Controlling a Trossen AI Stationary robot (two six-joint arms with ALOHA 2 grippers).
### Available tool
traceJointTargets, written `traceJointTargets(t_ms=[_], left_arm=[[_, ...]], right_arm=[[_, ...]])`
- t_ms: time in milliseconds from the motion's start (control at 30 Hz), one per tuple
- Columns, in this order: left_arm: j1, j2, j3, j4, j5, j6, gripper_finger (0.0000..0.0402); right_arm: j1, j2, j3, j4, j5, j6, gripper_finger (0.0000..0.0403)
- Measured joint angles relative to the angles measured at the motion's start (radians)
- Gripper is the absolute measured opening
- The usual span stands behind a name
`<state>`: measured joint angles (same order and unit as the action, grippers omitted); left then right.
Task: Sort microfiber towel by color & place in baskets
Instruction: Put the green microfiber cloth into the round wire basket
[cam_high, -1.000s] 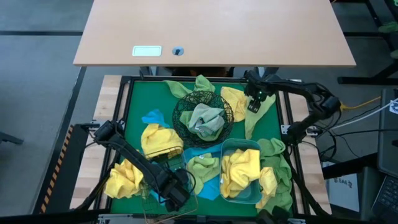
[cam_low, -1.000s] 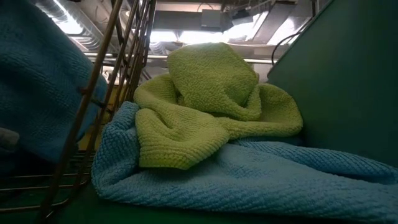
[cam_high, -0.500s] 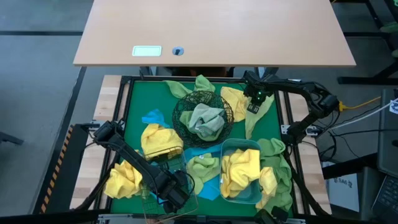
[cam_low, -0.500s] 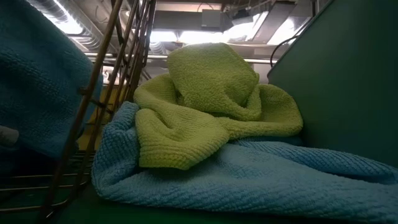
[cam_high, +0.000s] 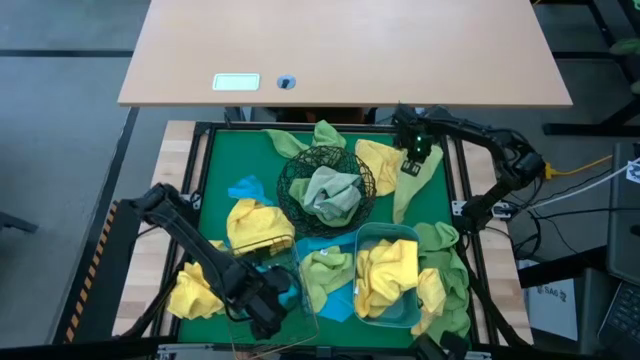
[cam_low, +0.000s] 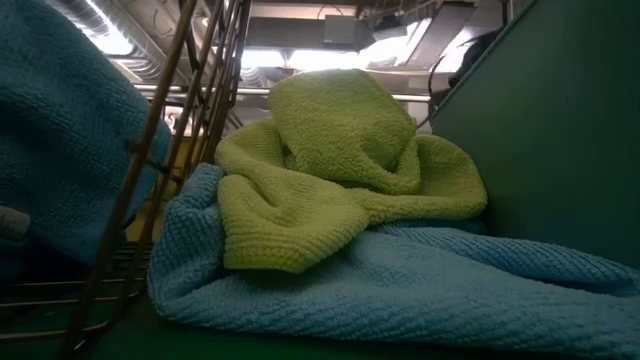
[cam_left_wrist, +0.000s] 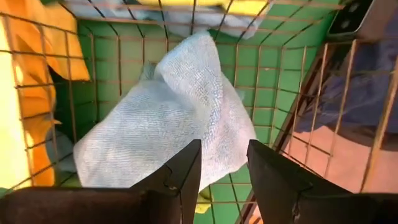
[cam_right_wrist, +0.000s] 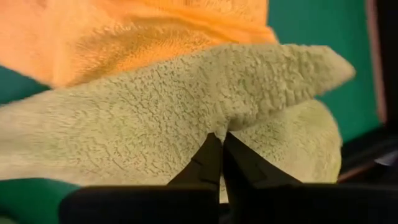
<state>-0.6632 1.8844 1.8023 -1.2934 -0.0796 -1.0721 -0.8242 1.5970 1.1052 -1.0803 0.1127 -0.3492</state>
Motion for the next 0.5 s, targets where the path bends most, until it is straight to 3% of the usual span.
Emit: traceJointTargets(t_ms=[500], left_arm=[[-0.006, -0.06, 0.0, -0.008, -0.189, 0.001, 0.0125]], right_arm=[[0.0, 0.0, 0.527, -0.321, -0.008, -0.001, 0.0002]])
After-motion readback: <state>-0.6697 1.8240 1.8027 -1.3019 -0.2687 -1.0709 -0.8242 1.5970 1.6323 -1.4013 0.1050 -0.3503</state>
